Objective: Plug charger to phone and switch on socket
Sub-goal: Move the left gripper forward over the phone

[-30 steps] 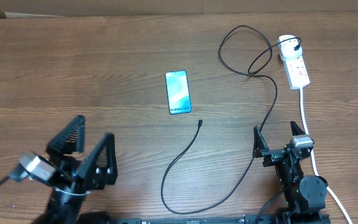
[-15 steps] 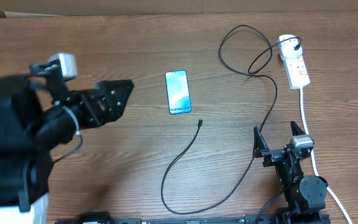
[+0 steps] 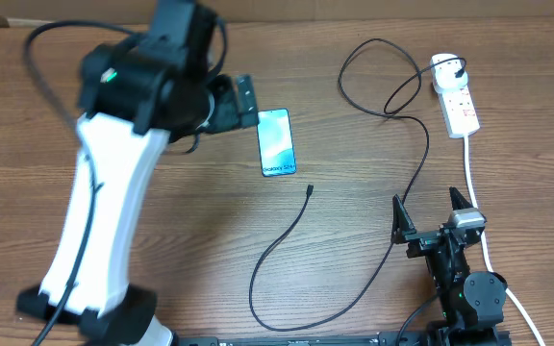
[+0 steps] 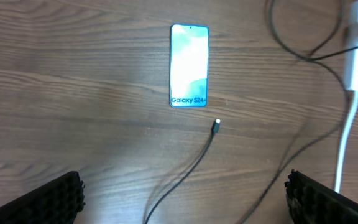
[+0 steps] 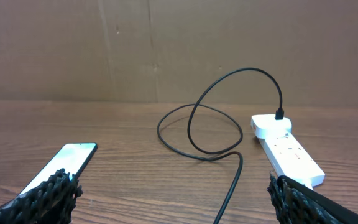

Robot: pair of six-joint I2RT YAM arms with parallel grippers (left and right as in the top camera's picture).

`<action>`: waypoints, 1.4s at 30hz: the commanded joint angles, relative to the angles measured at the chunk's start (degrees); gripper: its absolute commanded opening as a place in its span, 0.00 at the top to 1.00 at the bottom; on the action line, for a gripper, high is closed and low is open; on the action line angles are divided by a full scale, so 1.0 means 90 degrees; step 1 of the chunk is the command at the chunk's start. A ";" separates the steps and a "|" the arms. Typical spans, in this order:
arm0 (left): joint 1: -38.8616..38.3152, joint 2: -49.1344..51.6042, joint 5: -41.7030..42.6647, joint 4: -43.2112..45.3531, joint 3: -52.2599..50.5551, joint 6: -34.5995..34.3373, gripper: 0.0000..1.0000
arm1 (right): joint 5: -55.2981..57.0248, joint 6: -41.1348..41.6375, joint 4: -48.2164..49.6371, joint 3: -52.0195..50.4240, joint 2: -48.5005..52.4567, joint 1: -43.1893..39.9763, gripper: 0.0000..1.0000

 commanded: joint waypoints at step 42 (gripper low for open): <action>-0.0515 0.4517 -0.0206 0.1887 0.0165 -0.0532 0.00 | 0.0061 -0.0029 0.0036 -0.0066 -0.0051 0.0022 0.00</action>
